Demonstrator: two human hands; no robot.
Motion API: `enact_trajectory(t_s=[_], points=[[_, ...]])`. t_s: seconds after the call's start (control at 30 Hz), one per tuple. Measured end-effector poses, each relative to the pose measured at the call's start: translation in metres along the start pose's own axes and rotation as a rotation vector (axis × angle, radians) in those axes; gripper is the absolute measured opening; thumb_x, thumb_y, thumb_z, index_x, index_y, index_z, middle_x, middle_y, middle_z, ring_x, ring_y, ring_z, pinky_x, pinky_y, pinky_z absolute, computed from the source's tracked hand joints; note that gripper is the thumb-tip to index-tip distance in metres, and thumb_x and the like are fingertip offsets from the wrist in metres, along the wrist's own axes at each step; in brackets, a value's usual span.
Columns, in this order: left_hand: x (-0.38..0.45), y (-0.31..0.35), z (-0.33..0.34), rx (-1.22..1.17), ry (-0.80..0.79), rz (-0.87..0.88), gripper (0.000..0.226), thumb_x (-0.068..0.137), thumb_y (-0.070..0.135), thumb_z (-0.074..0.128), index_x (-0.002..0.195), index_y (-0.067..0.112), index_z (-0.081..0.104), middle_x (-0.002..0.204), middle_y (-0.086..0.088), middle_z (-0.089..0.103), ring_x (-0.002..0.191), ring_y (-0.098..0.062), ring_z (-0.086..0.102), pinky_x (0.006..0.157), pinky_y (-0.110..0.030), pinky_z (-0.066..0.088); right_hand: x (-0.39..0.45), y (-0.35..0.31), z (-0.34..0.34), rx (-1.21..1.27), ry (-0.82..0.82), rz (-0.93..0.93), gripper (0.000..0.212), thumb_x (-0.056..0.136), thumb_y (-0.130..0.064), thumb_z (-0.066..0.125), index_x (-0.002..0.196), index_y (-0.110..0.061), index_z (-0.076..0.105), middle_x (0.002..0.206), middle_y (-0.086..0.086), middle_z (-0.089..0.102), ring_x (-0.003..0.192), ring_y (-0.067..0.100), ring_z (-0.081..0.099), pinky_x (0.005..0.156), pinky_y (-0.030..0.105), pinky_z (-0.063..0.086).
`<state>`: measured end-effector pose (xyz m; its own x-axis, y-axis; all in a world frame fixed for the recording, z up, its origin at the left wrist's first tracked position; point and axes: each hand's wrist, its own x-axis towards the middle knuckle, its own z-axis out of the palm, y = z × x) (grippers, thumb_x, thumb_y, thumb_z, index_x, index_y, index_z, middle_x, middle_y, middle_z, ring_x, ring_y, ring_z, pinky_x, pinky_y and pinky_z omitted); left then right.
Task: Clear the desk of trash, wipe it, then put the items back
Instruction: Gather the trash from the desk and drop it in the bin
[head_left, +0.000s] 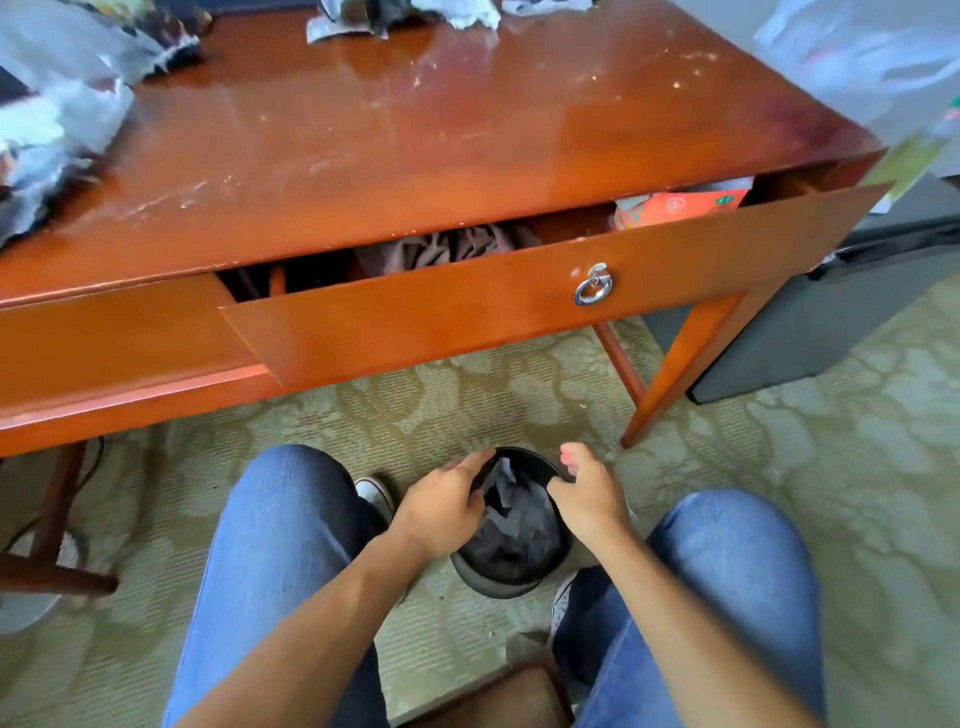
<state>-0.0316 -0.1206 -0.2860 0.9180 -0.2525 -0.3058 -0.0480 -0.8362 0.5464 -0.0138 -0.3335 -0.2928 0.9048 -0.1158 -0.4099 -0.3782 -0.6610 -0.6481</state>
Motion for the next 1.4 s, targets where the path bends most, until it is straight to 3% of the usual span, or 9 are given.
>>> enact_trajectory(t_s=[0.07,0.27,0.37,0.43,0.67,0.93,1.17,1.3,1.4], points=[[-0.019,0.013,-0.015,-0.038,0.067,0.066,0.06,0.101,0.023,0.049,0.158,0.034,0.03,0.152,0.005,0.053,0.132,-0.021,0.055,0.1,-0.036,0.05,-0.018,-0.007,-0.008,0.051,0.049,-0.069,0.053,0.093,-0.013,0.062,0.144,-0.026,0.051,0.14,-0.007,0.061,0.129,0.017,0.056,0.106,0.037,0.046],[-0.068,0.079,-0.116,0.035,0.509,0.375,0.043,0.097,0.026,0.049,0.139,0.032,0.051,0.118,0.012,0.066,0.107,-0.014,0.065,0.083,-0.035,0.056,-0.068,-0.048,-0.047,0.032,0.242,-0.482,0.056,0.093,-0.011,0.065,0.142,-0.036,0.05,0.125,-0.03,0.06,0.117,0.004,0.059,0.091,0.016,0.044],[-0.066,0.109,-0.184,0.057,0.808,0.504,0.034,0.094,0.02,0.05,0.125,0.019,0.064,0.099,0.011,0.066,0.092,-0.011,0.065,0.072,-0.034,0.055,-0.077,-0.105,-0.078,0.097,0.493,-0.742,0.052,0.088,-0.005,0.066,0.134,-0.028,0.057,0.113,-0.023,0.062,0.107,0.001,0.059,0.094,0.004,0.035],[-0.051,0.114,-0.226,0.137,0.919,0.47,0.034,0.094,0.023,0.049,0.123,0.017,0.064,0.096,0.007,0.066,0.09,-0.015,0.064,0.069,-0.035,0.055,-0.075,-0.151,-0.099,0.111,0.628,-0.899,0.047,0.084,-0.007,0.062,0.13,-0.019,0.06,0.116,-0.011,0.061,0.104,0.008,0.06,0.096,0.014,0.04],[0.021,0.071,-0.306,0.316,0.83,0.141,0.041,0.093,0.028,0.058,0.135,0.024,0.056,0.117,0.003,0.065,0.109,-0.025,0.063,0.082,-0.037,0.052,-0.011,-0.27,-0.131,-0.229,0.604,-0.93,0.047,0.087,-0.017,0.064,0.133,-0.022,0.056,0.133,-0.003,0.053,0.103,0.023,0.061,0.09,0.037,0.052],[0.12,0.047,-0.372,0.276,0.822,0.022,0.049,0.096,0.035,0.056,0.142,0.019,0.049,0.129,-0.005,0.06,0.119,-0.031,0.057,0.091,-0.042,0.048,0.097,-0.354,-0.133,-0.349,0.557,-0.767,0.048,0.092,-0.023,0.06,0.139,-0.023,0.052,0.137,0.001,0.051,0.11,0.026,0.061,0.096,0.038,0.046],[0.219,0.013,-0.408,0.229,0.856,-0.04,0.069,0.091,0.045,0.057,0.152,0.024,0.035,0.143,-0.009,0.049,0.131,-0.035,0.048,0.105,-0.048,0.044,0.188,-0.412,-0.123,-0.341,0.704,-0.759,0.055,0.089,-0.034,0.06,0.142,-0.024,0.05,0.136,0.006,0.051,0.118,0.03,0.054,0.101,0.042,0.043],[0.245,0.004,-0.415,0.231,0.822,-0.018,0.067,0.09,0.051,0.05,0.152,0.039,0.027,0.157,-0.01,0.036,0.145,-0.032,0.033,0.118,-0.054,0.032,0.232,-0.438,-0.125,-0.356,0.639,-0.689,0.07,0.091,-0.05,0.057,0.155,-0.036,0.033,0.153,0.008,0.035,0.141,0.032,0.036,0.115,0.047,0.033],[0.247,0.002,-0.414,0.226,0.788,-0.037,0.052,0.092,0.049,0.052,0.142,0.04,0.042,0.147,-0.006,0.047,0.139,-0.032,0.039,0.117,-0.054,0.032,0.251,-0.448,-0.124,-0.431,0.467,-0.635,0.075,0.088,-0.076,0.043,0.155,-0.05,0.022,0.166,0.007,0.014,0.152,0.035,0.015,0.122,0.055,0.018]])
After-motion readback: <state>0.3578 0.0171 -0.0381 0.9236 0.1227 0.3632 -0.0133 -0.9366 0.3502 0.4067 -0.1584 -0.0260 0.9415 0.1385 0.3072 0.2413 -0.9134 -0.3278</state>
